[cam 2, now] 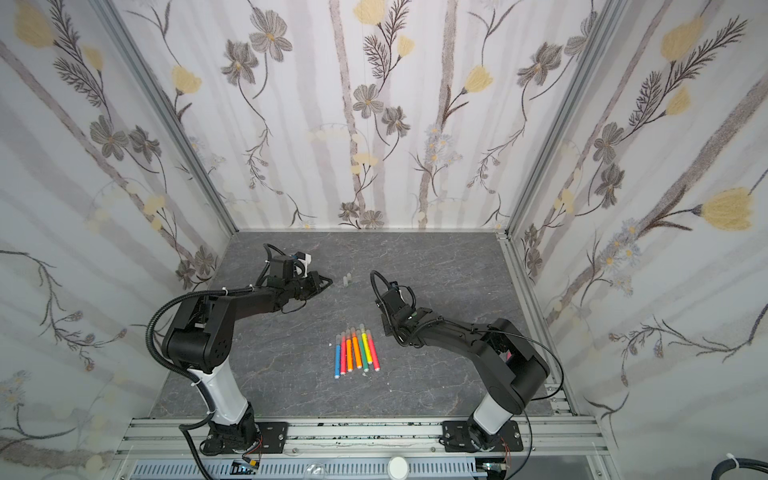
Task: Open the pen caps
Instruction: 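Lower the left gripper and set the yellow cap beside the other caps, then grasp the pink highlighter's body with the right gripper while the left gripper draws back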
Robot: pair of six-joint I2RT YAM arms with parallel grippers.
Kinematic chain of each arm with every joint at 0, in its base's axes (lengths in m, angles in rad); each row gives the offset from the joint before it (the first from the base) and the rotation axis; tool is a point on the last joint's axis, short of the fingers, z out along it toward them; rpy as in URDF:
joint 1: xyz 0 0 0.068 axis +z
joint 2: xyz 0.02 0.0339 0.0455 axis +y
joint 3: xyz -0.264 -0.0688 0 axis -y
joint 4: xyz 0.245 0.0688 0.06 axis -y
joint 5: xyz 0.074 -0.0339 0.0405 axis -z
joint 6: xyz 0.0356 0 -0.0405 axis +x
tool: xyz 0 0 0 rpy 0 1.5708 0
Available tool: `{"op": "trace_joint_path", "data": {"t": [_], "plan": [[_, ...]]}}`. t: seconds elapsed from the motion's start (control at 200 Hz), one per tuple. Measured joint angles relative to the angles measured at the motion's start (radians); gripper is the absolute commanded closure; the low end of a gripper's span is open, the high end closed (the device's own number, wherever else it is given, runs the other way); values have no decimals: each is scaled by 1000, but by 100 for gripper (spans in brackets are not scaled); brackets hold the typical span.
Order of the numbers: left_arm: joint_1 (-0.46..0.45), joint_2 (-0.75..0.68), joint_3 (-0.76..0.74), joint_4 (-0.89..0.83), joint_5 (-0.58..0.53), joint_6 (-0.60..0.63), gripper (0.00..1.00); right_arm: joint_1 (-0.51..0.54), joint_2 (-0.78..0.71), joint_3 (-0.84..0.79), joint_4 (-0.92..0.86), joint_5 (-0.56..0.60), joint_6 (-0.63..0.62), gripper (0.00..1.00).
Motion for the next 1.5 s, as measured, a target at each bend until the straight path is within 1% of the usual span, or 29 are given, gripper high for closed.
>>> {"op": "trace_joint_path", "data": {"t": [0.14,0.36,0.66,0.774,0.974,1.159,1.359,1.499], "plan": [[-10,89,65,0,0,0,96,2,-63,2,-1,1,0,67],[-29,185,140,-16,0,8,88,2,-99,-7,-15,-1,0,66],[-34,215,169,-34,-5,16,76,4,-104,-20,-16,-3,0,66],[-35,220,174,-29,-4,18,74,4,-107,-26,-16,-4,0,66],[-36,224,175,-21,-3,18,73,8,-108,-41,-15,-8,1,66],[-35,185,147,-29,-13,18,71,33,-109,-51,-6,-53,1,64],[-33,71,104,-36,-23,18,70,95,-86,-51,14,-105,27,64],[-31,-20,39,-38,-32,18,69,130,-60,-53,24,-120,58,64]]}}
